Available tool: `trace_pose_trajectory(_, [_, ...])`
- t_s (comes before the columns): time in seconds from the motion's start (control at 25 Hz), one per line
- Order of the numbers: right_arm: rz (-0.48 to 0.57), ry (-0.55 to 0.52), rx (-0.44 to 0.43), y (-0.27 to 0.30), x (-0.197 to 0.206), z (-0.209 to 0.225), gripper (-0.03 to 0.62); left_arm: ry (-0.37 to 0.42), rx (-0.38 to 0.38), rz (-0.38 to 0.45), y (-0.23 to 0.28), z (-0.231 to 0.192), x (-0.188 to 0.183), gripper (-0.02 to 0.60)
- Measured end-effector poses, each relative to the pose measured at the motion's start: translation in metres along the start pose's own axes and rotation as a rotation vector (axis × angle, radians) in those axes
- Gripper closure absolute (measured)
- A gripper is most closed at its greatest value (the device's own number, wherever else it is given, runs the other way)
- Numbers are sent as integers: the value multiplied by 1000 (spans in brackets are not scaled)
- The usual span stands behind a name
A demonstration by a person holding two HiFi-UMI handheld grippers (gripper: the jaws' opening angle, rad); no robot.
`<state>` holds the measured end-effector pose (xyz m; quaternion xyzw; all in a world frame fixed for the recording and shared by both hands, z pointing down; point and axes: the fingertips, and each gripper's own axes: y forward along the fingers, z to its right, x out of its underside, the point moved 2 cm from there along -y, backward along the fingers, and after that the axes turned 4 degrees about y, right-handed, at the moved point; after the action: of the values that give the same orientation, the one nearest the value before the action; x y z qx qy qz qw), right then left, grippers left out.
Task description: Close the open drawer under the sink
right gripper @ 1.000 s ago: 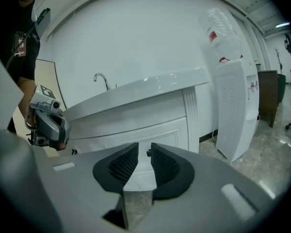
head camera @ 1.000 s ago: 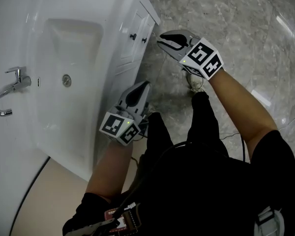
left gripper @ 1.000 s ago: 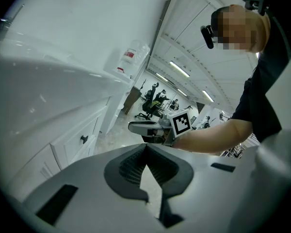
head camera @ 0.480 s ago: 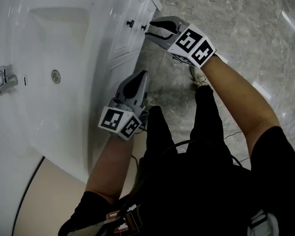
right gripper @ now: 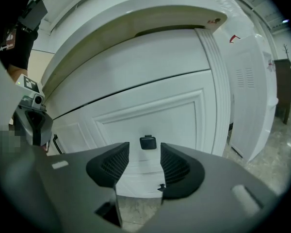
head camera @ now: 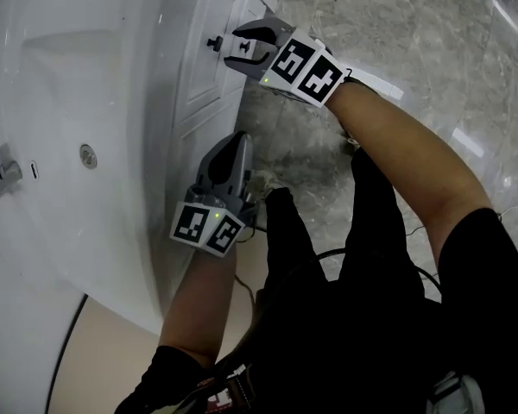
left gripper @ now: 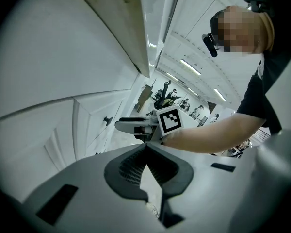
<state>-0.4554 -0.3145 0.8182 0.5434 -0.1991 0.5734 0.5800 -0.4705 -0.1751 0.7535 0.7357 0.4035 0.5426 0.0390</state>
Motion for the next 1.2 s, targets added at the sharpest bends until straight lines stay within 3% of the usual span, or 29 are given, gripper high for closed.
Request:
trace_pose_trajectory(0.4, [31,36,20,30,9,9,424,0,26,12,18,-6,11,581])
trace_pose_trajectory(0.72, [19,-17,11,47,9,6,425,-9,36,22,24,-6,13,581])
trace_pose_trajectory(1.2, [-52,-138,91,51,7,10,456,-24,32,26,18,-11,14,581])
